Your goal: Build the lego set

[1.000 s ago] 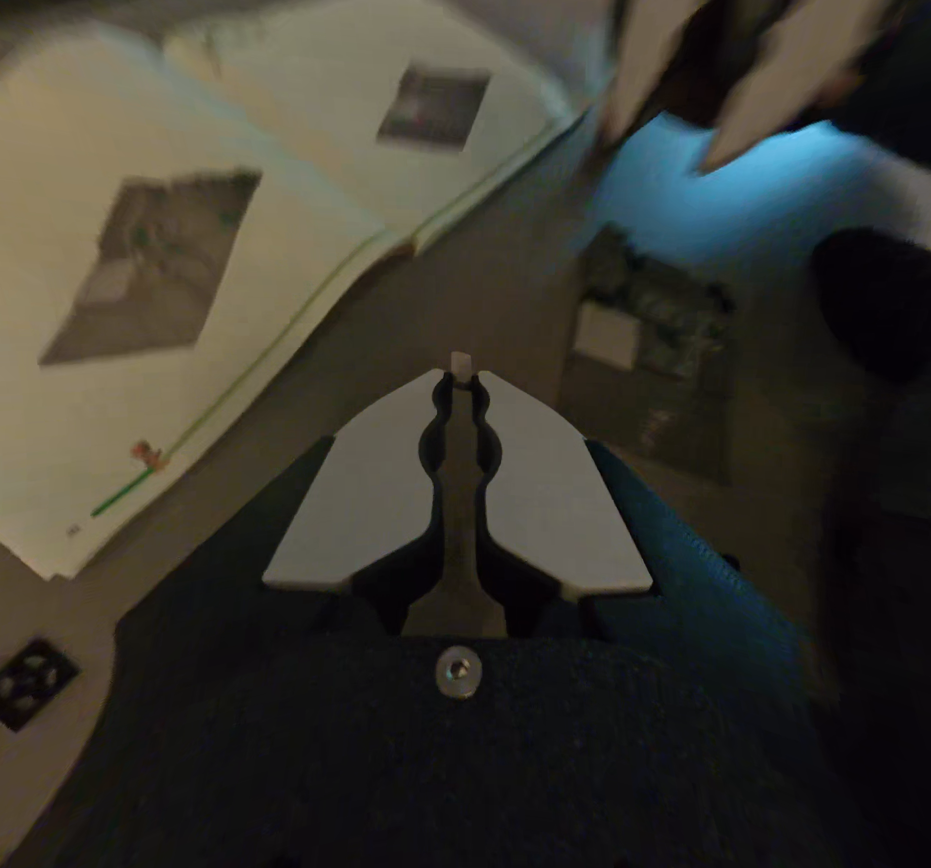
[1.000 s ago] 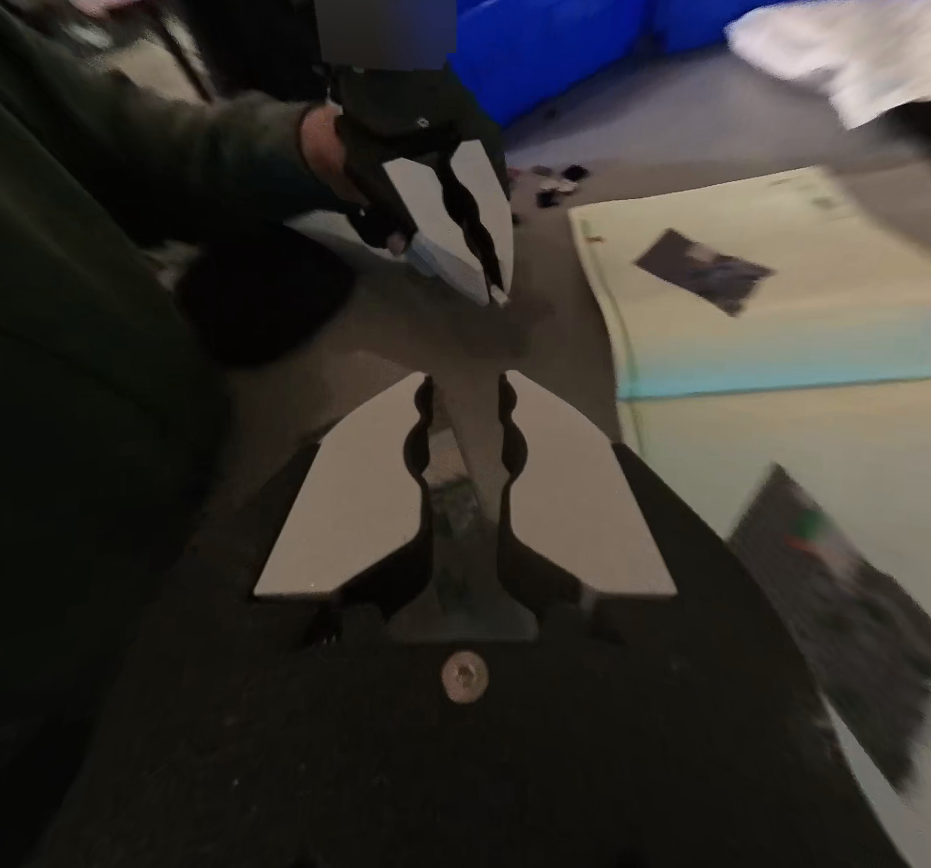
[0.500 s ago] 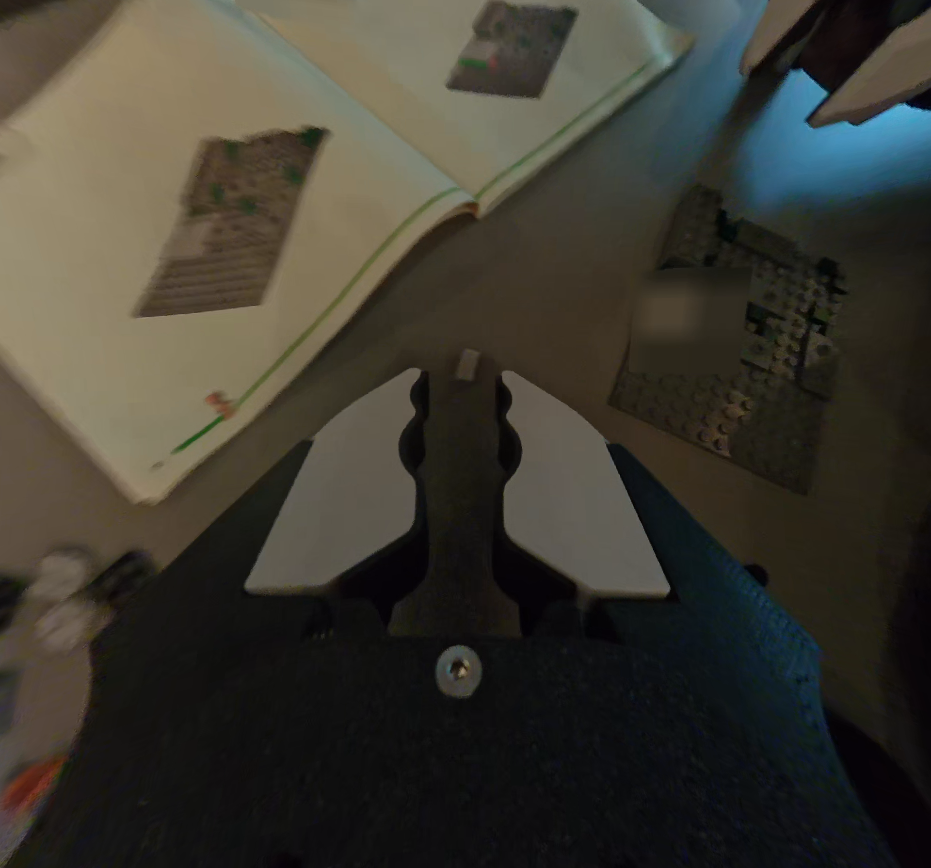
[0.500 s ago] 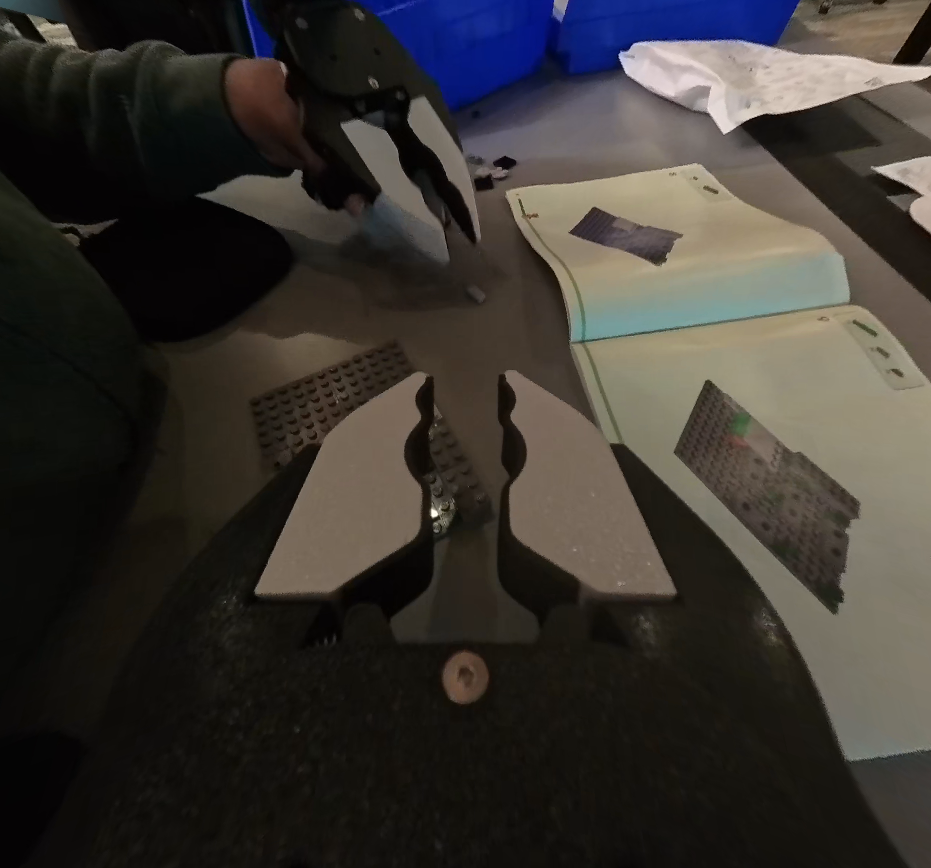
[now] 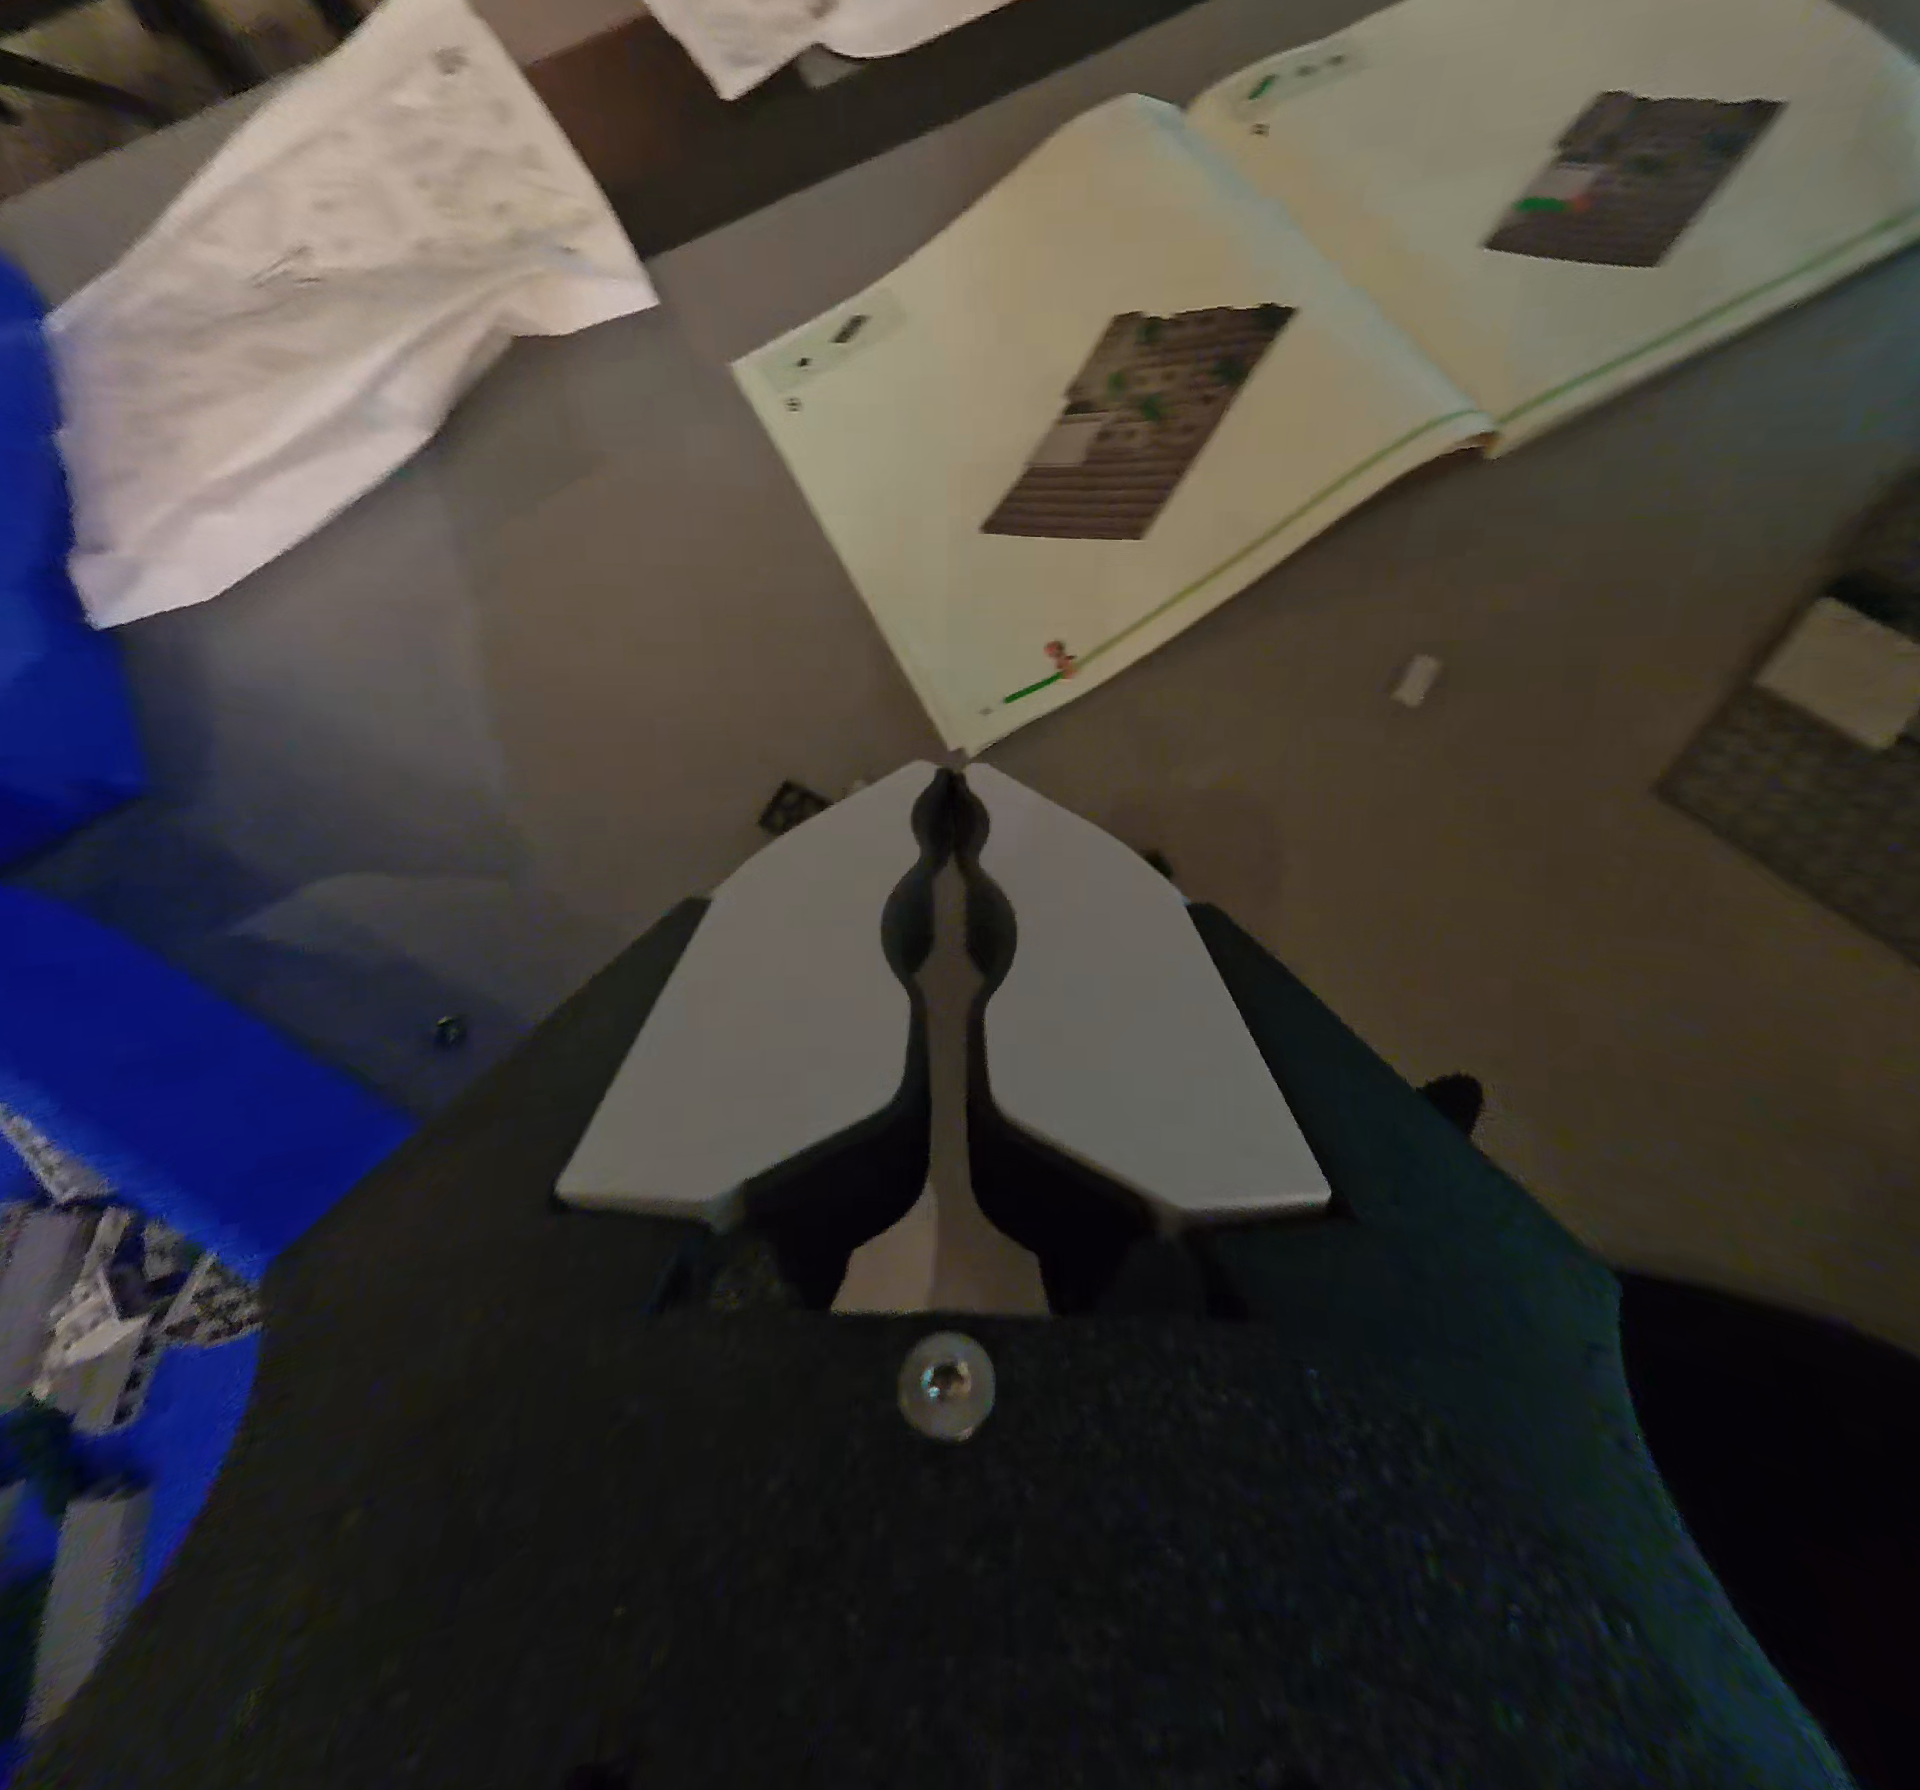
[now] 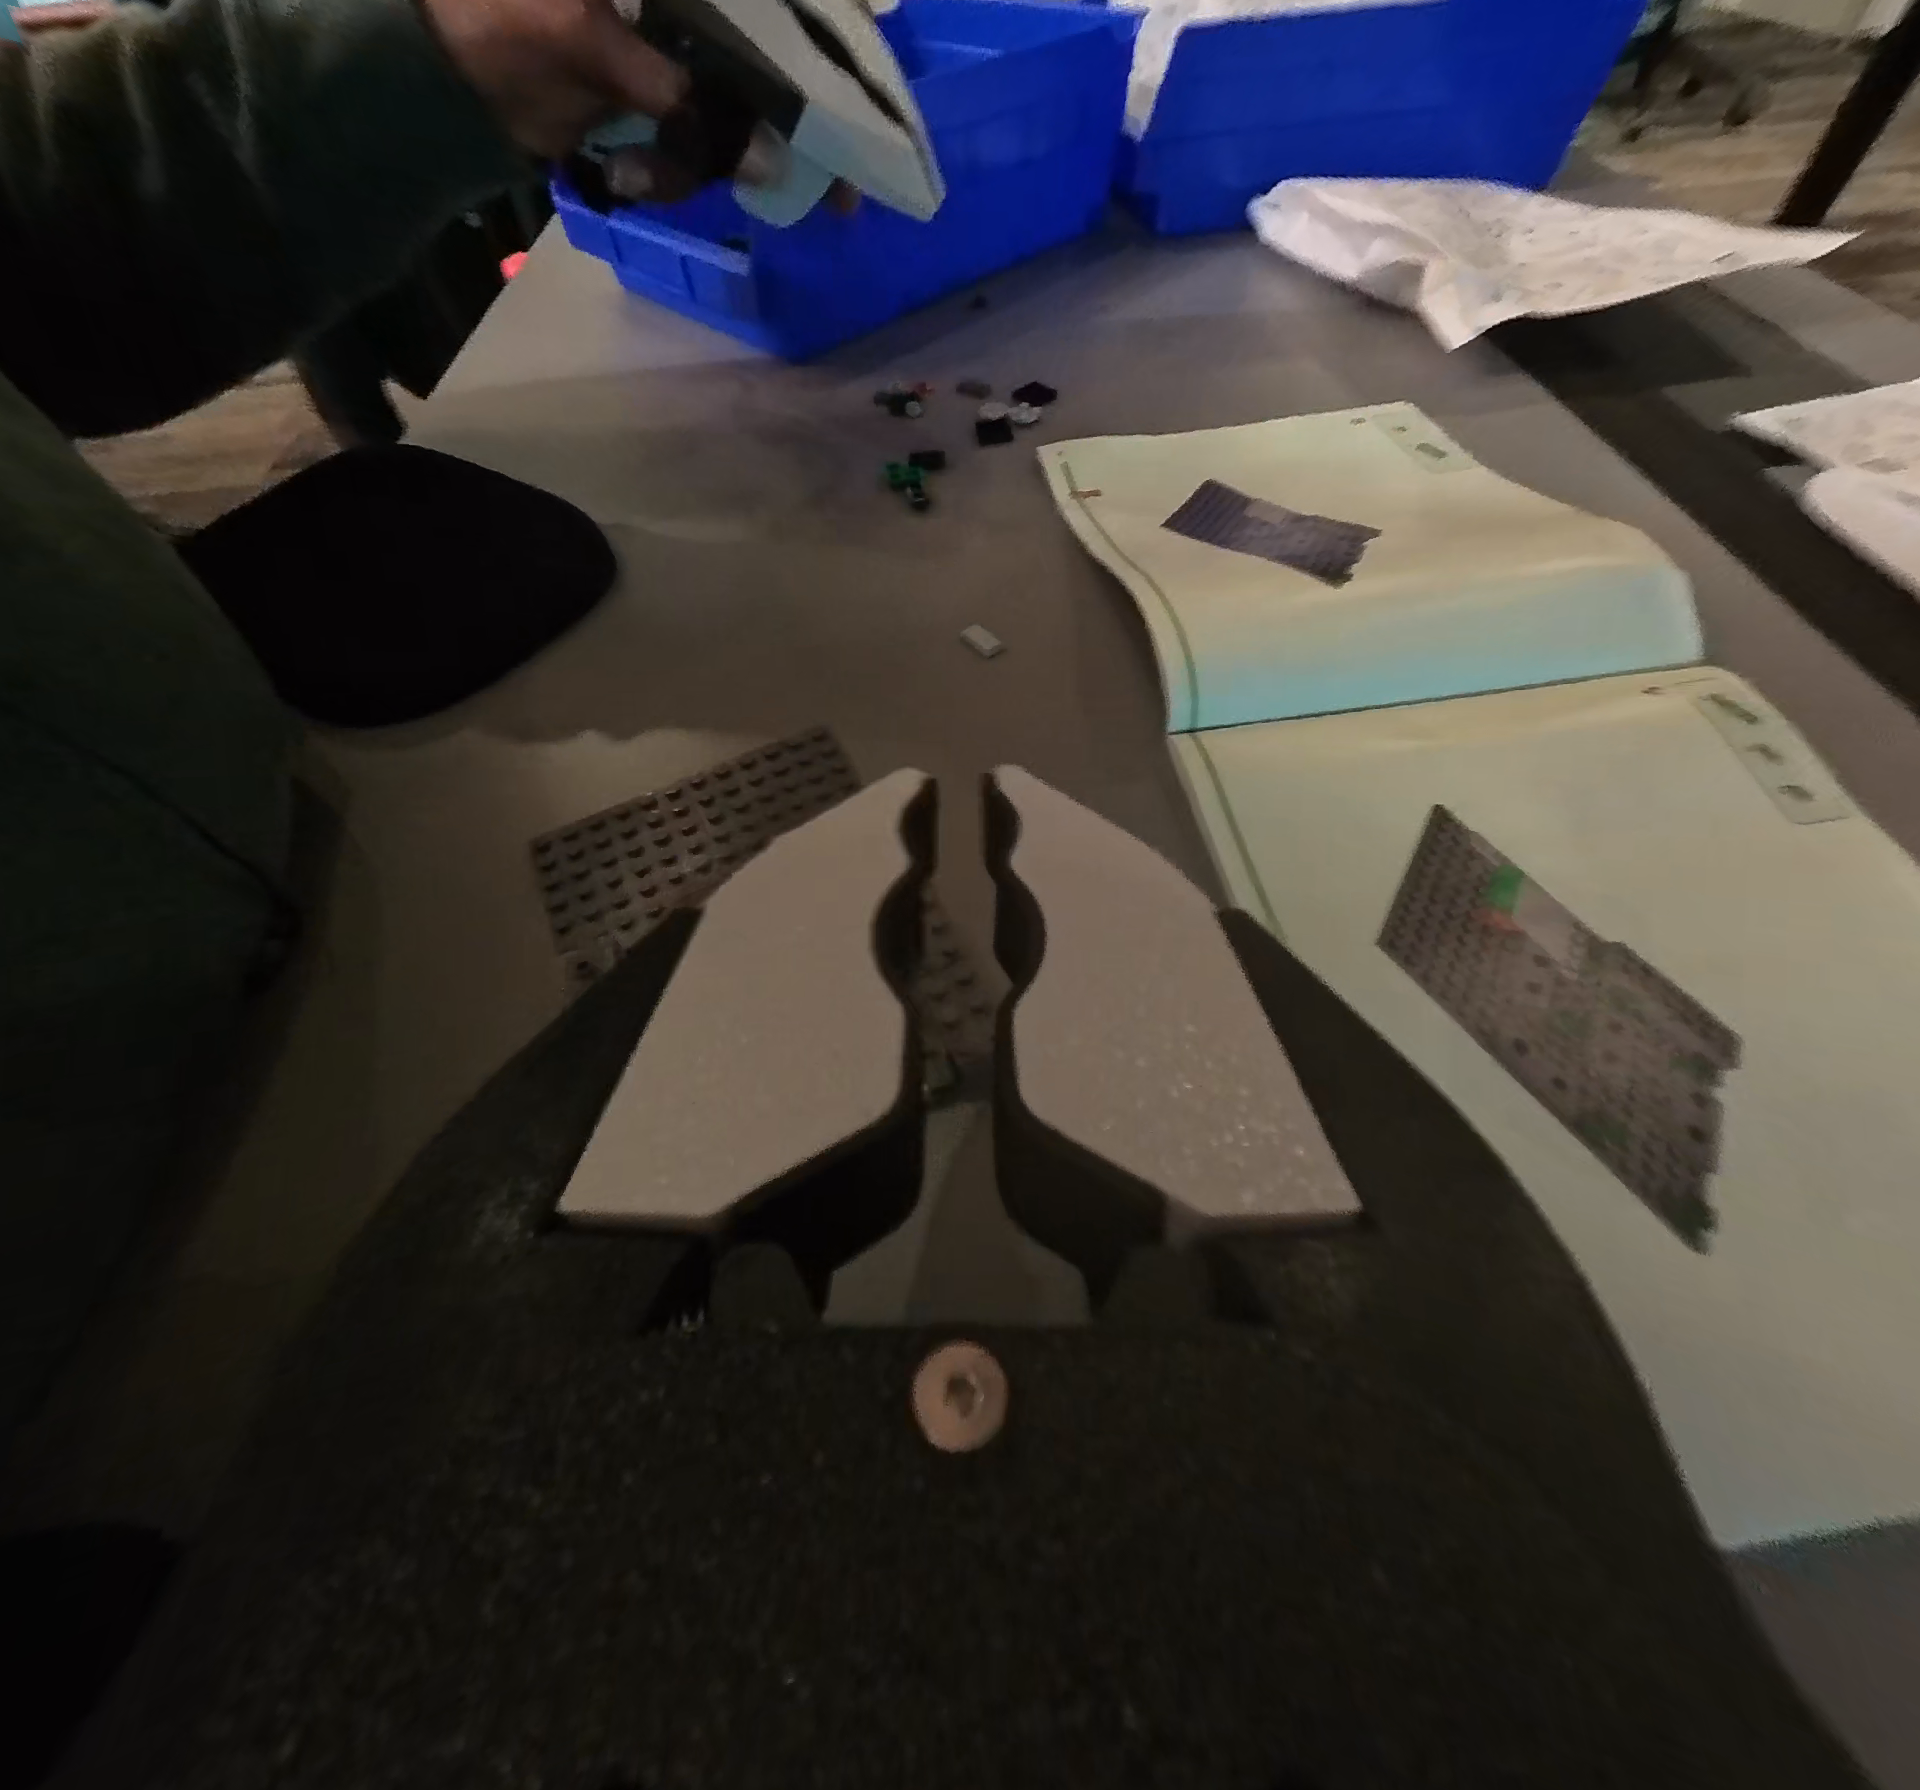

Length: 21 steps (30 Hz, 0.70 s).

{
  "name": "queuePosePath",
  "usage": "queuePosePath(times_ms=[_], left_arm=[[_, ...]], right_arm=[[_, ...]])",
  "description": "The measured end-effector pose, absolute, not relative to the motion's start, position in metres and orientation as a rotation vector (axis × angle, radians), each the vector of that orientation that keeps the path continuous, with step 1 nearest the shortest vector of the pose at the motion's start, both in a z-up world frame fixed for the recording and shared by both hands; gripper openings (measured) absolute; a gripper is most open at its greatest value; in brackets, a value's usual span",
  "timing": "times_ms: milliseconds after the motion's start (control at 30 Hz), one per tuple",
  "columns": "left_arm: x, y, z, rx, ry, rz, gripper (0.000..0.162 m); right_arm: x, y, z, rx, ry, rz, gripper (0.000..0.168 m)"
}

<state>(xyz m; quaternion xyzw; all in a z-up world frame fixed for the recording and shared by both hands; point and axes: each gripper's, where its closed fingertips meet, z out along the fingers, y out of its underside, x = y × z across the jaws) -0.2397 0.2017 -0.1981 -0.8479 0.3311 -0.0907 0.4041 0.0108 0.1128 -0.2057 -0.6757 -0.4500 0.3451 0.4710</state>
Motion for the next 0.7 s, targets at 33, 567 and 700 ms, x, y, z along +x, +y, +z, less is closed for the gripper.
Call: queuePosePath(times_ms=[33,567,700], left_arm=[[-0.241,0.202,-0.200,-2.136,0.818,-0.220,0.000],[-0.259,0.160,-0.226,-2.026,0.439,-0.231,0.000],[-0.277,0.151,-0.236,-2.051,0.470,-0.183,0.000]], right_arm=[[0.012,0.115,-0.204,-1.644,-1.092,0.822,0.000],[-0.104,0.151,-0.191,-1.491,-1.384,0.753,0.002],[-0.158,0.157,-0.198,-1.436,-1.581,0.796,0.013]])
